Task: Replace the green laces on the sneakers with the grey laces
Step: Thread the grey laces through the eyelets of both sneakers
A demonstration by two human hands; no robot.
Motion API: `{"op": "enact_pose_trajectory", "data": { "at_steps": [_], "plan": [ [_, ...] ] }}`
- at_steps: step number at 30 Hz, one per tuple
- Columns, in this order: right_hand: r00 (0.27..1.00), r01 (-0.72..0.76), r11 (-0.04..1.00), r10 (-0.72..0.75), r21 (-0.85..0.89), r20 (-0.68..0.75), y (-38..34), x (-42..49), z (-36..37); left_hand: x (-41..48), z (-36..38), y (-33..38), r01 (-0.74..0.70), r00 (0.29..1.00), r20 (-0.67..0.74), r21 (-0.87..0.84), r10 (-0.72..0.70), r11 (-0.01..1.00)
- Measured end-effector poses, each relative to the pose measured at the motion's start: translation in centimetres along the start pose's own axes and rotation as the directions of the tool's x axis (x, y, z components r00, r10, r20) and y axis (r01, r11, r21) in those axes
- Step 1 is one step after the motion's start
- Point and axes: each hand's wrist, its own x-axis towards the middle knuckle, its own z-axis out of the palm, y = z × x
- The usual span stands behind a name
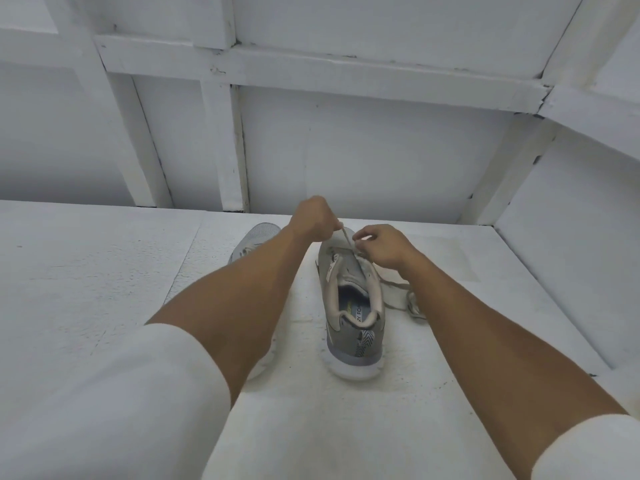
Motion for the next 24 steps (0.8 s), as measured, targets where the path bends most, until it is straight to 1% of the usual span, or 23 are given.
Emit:
{"op": "enact_pose_trajectory", "data": {
  "at_steps": [2, 3, 9, 13, 15, 17, 20, 22, 24],
  "plan": [
    [0.999, 0.019, 0.978, -0.01, 0.208, -0.044, -0.7, -0.4, -0.1, -0.1, 0.1, 0.2, -0.035, 0.999, 0.001, 0.009, 0.035, 0.999],
    [0.999, 0.02, 0.963, -0.005, 0.269, -0.054, -0.8, -0.5, 0.0, -0.1, 0.1, 0.2, -0.039, 0.999, -0.006, -0.01, 0.039, 0.999],
    [0.999, -0.009, 0.909, 0.026, 0.416, -0.035, -0.2, -0.6, 1.1, -0.5, 0.5, -0.1, 0.009, 1.0, -0.001, -0.189, -0.009, 0.982],
    [0.999, 0.006, 0.91, 0.014, 0.413, -0.046, -0.2, -0.4, 1.6, -0.5, 0.6, -0.6, 0.034, 0.999, 0.023, -0.276, -0.029, 0.961],
    [0.997, -0.011, 0.919, 0.038, 0.394, -0.06, -0.2, -0.2, 1.8, -0.4, 0.7, -0.9, 0.046, 0.999, 0.02, -0.278, -0.042, 0.96],
    [0.992, -0.031, 0.942, 0.07, 0.335, -0.105, -0.1, -0.1, 1.9, -0.2, 0.8, -1.1, 0.085, 0.996, 0.04, -0.216, -0.078, 0.973],
    [0.989, -0.037, 0.956, 0.078, 0.292, -0.129, 0.0, 0.2, 2.0, -0.6, 1.1, -1.2, 0.147, 0.979, 0.155, -0.067, -0.136, 0.987],
    [0.992, -0.024, 0.966, 0.054, 0.259, -0.11, -0.1, 0.4, 2.1, -1.1, 1.1, -1.1, 0.163, 0.972, 0.178, -0.034, -0.155, 0.986],
    [0.995, -0.009, 0.979, 0.03, 0.204, -0.099, -0.1, 0.4, 2.1, -1.3, 1.3, -0.8, 0.17, 0.971, 0.172, -0.016, -0.165, 0.985]
  ]
}}
